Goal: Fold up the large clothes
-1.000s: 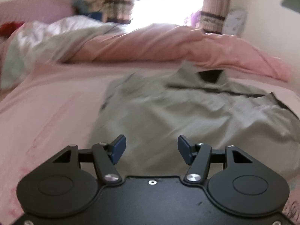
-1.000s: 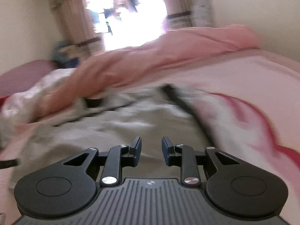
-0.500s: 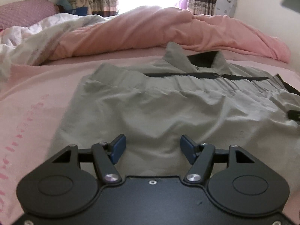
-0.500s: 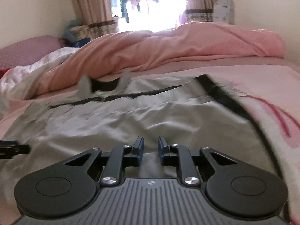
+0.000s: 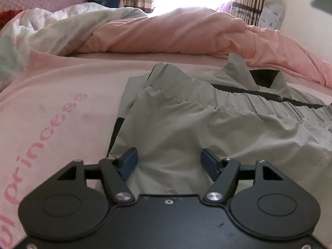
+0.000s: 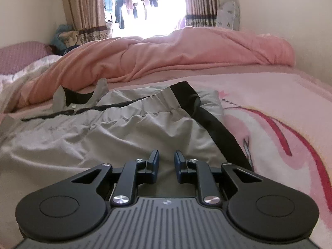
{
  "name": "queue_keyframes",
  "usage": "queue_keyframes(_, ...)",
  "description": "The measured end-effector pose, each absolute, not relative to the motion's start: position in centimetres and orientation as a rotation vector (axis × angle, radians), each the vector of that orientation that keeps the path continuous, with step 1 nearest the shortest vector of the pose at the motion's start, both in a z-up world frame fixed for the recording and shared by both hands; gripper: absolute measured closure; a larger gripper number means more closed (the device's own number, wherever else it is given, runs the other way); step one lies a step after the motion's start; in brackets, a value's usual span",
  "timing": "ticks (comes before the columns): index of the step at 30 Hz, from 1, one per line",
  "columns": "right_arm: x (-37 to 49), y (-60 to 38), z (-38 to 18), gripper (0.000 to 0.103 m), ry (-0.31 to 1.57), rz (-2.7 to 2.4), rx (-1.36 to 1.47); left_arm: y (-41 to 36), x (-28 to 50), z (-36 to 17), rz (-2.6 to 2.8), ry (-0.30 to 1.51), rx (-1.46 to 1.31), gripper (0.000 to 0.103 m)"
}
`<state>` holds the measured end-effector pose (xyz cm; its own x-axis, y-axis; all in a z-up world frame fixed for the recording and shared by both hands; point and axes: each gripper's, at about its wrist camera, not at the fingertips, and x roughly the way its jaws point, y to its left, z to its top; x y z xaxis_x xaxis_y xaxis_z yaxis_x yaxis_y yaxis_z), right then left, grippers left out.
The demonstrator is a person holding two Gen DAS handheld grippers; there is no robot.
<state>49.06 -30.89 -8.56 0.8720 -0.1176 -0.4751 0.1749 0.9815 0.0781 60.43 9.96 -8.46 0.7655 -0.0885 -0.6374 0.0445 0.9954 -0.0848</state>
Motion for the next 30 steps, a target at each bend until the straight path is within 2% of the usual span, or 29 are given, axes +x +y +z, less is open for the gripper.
queue_keyframes(5, 47.0, -31.5, -6.7, 0.079, 0.506, -0.160, 0.161, 9.6, 59.1, -7.3, -0.048, 0.703, -0.059, 0.037)
queue_keyframes(8, 44.4, -30.9, -5.9, 0.075, 0.496, -0.180, 0.099, 9.3, 55.6, -6.3, -0.083, 0.674, -0.043, 0.036)
queue_keyframes(14, 41.5, -31.4, -6.3, 0.075, 0.540, -0.221, 0.070, 9.7, 50.3, -6.5, -0.082, 0.681, -0.001, 0.036)
queue_keyframes(19, 41.1, -32.1, -8.0, 0.075, 0.561, -0.247, 0.101, 10.3, 49.9, -7.9, -0.068, 0.721, -0.006, 0.035)
queue_keyframes(23, 41.0, -32.3, -8.8, 0.075, 0.545, -0.256, 0.123, 10.8, 50.6, -8.8, -0.073, 0.726, -0.037, 0.024)
queue_keyframes(30, 41.2, -32.0, -8.9, 0.075, 0.561, -0.273, 0.092, 11.2, 50.7, -8.5, -0.056, 0.733, -0.066, 0.026)
